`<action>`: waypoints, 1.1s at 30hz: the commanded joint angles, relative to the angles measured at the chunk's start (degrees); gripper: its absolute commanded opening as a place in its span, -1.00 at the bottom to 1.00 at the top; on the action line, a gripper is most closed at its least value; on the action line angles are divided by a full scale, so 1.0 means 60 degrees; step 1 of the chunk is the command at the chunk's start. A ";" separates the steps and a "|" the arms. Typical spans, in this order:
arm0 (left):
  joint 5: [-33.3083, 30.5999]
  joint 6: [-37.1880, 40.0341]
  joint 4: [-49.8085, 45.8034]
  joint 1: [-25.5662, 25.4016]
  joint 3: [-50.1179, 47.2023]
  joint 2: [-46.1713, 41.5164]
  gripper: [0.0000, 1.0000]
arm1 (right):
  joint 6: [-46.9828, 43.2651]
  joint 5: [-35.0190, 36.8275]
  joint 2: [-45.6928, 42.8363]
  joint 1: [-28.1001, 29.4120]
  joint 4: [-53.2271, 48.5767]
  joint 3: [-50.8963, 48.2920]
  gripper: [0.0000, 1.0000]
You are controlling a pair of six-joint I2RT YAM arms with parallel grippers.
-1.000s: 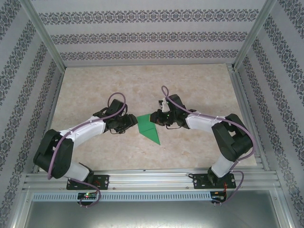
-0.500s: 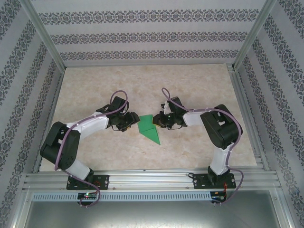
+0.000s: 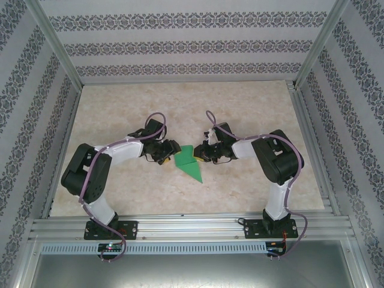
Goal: Fold a paper plane with a square sheet of paper (pick it up from the middle)
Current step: Fold the wing for the fifth time at the center of the table.
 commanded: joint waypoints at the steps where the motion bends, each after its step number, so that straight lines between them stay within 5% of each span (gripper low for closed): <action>1: 0.0401 -0.0205 0.0386 0.0134 0.0421 0.0360 0.19 | -0.0366 0.0564 0.0630 -0.0093 -0.0400 -0.0302 -0.72; 33: 0.0177 -0.0051 -0.0067 0.0119 0.1077 0.1230 0.24 | -0.0333 0.0542 0.1278 -0.0475 -0.0126 -0.0587 -0.72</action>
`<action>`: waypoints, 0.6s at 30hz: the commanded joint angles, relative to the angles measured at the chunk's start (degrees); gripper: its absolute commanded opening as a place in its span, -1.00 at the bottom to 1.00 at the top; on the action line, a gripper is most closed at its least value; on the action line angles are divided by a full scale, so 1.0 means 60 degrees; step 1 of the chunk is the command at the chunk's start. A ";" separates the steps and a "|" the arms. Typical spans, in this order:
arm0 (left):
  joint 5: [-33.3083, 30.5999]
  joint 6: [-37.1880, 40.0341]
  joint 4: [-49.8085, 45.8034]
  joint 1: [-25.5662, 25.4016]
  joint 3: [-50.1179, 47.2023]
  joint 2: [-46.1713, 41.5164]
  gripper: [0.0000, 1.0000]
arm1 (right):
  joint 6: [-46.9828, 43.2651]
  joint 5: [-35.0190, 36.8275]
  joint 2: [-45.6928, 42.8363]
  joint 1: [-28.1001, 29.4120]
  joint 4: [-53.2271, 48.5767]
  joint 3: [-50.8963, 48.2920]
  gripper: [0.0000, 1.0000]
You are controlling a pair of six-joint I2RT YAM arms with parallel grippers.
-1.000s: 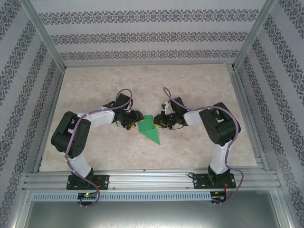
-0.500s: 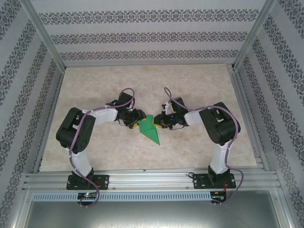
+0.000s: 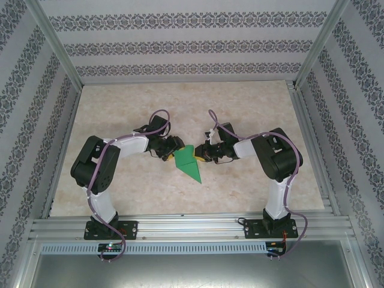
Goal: Fold a paper plane with a square sheet of paper (pick it up from the middle)
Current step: Fold the wing for the fifth time at the center of the table.
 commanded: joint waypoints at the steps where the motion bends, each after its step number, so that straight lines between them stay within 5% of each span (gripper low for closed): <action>1: -0.0162 0.0178 -0.0567 0.0116 0.0248 0.0135 0.23 | -0.0273 0.1579 0.0942 -0.0120 -0.0804 -0.0460 -0.74; 5: -0.1169 0.0205 -0.1257 0.0116 0.0147 -0.0305 0.23 | -0.0216 0.1407 0.0847 -0.0189 -0.0655 -0.0552 -0.78; 18: -0.1159 0.0264 -0.1029 0.0118 -0.0134 -0.0729 0.23 | -0.0731 0.1934 -0.2408 -0.0195 -0.1744 -0.0368 -0.49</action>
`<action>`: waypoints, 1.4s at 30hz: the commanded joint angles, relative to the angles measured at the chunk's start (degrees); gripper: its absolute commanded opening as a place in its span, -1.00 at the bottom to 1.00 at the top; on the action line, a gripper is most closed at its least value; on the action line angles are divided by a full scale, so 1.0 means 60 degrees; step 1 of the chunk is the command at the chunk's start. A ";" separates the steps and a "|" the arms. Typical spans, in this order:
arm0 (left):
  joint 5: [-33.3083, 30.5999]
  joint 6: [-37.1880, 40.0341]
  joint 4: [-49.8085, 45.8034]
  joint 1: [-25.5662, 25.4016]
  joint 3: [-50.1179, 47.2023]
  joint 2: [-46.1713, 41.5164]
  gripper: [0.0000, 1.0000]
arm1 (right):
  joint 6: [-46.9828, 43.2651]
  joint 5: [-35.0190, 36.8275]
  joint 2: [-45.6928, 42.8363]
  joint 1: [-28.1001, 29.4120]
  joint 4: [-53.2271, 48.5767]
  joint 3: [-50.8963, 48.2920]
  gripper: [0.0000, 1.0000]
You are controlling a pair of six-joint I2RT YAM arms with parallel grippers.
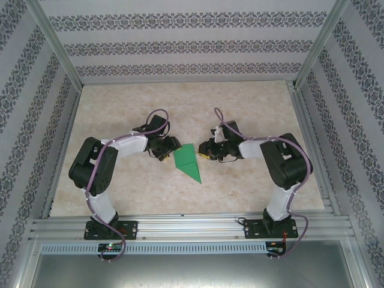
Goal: Fold a paper plane with a square sheet of paper (pick it up from the middle)
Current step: Fold the wing for the fifth time at the center of the table.
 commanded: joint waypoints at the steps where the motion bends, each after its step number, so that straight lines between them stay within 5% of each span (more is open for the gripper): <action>1: -0.0127 0.0186 -0.0143 0.0116 -0.0219 -0.0444 0.23 | -0.0605 0.0687 -0.1020 0.0034 -0.0705 -0.0106 -0.50; 13: -0.0026 0.0593 -0.0547 0.0160 0.0005 -0.0522 0.24 | -0.0392 0.0652 -0.1195 0.1369 -0.0372 -0.0428 -0.73; 42: 0.1022 0.0530 -0.0222 0.0131 0.0405 0.0346 0.26 | -0.0692 0.0380 0.0740 0.0322 -0.0294 -0.0744 -0.72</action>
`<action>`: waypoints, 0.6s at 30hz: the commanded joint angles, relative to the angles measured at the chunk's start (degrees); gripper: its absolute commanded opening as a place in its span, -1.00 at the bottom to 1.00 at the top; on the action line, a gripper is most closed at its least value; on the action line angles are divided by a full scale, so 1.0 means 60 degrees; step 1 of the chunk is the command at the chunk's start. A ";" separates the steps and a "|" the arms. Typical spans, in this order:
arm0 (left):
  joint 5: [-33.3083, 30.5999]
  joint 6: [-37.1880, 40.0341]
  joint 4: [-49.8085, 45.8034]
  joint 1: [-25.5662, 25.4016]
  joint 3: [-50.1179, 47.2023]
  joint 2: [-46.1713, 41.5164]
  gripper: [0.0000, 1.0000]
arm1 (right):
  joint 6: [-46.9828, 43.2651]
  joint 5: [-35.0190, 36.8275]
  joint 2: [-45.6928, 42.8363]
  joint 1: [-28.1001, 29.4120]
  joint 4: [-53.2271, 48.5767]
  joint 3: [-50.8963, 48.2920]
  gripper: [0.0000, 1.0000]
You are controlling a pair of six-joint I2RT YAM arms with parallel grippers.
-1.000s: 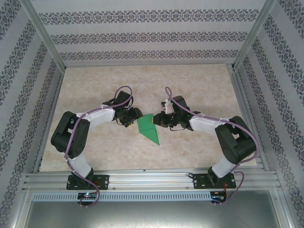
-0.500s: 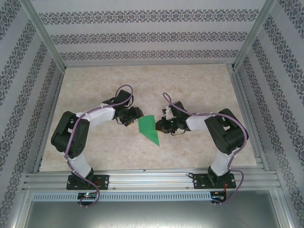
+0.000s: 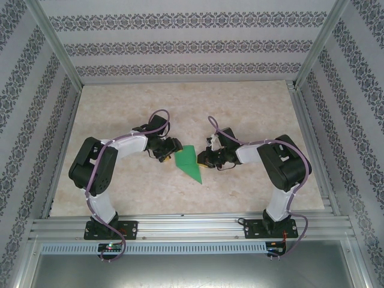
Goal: Fold a paper plane with a square sheet of paper (pick it up from the middle)
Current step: Fold the wing for the fifth time at the center of the table.
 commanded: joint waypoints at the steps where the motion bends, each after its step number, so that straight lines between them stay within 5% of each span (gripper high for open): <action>1: 0.0184 -0.0131 -0.0060 0.0106 0.0340 0.0306 0.26 | -0.0323 0.0410 0.0509 -0.0261 -0.0169 -0.0175 -0.72; 18: 0.0867 -0.0728 0.1453 -0.0016 -0.0107 0.0422 -0.01 | -0.0013 0.0188 0.0965 -0.0540 0.0516 -0.0570 -0.72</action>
